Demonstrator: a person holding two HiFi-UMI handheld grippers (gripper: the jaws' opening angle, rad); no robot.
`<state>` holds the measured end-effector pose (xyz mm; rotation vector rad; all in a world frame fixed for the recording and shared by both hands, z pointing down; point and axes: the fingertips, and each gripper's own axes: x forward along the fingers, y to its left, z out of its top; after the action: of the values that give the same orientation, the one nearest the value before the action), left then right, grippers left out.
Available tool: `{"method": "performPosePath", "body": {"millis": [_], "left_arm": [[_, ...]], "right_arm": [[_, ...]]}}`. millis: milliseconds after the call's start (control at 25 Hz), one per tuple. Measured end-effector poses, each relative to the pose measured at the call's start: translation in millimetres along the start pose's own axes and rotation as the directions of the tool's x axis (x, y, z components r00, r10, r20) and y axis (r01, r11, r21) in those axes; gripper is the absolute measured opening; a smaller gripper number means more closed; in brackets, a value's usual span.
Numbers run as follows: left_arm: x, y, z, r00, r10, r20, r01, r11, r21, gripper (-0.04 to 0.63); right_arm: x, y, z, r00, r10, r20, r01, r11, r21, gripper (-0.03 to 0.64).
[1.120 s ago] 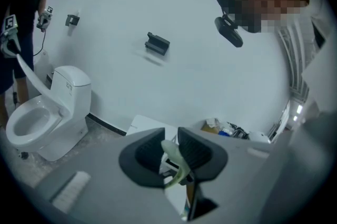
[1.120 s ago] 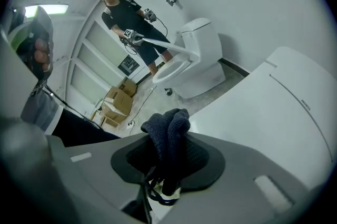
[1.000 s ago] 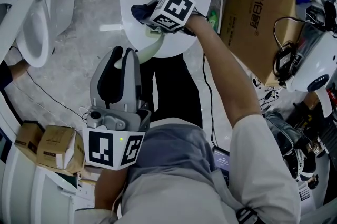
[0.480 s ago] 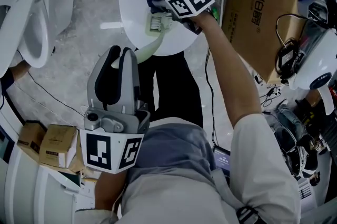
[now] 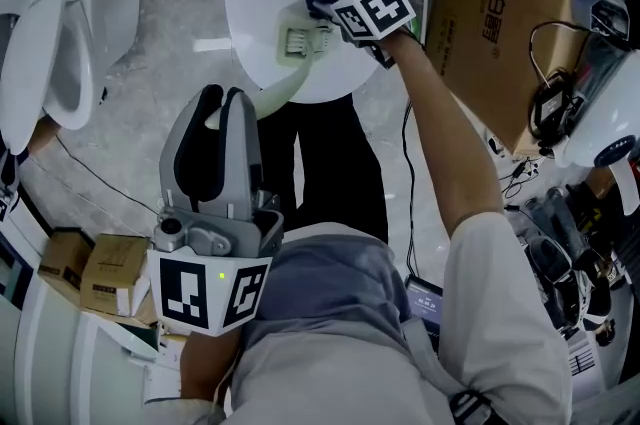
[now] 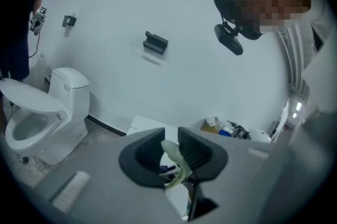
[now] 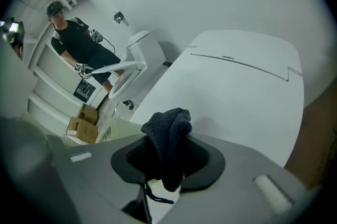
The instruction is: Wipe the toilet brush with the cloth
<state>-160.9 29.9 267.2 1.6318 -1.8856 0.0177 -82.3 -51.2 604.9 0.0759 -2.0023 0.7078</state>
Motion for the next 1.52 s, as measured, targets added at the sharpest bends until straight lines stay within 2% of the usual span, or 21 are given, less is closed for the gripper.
{"method": "performPosePath", "body": {"millis": [400, 840, 1520], "left_arm": [[0.7, 1.2, -1.4, 1.000, 0.000, -0.003, 0.000, 1.000, 0.008, 0.000], [0.6, 2.1, -2.0, 1.000, 0.005, -0.001, -0.005, 1.000, 0.001, 0.000], [-0.7, -0.3, -4.6, 1.000, 0.013, 0.013, -0.013, 1.000, 0.018, 0.000]], "right_arm": [[-0.2, -19.3, -24.0, 0.998, -0.022, 0.060, 0.012, 0.988, 0.156, 0.109], [-6.0, -29.5, -51.9, 0.990, -0.054, 0.127, 0.011, 0.948, 0.318, 0.109], [-12.1, -19.6, -98.5, 0.982, -0.090, 0.165, 0.017, 0.917, 0.398, 0.106]]}}
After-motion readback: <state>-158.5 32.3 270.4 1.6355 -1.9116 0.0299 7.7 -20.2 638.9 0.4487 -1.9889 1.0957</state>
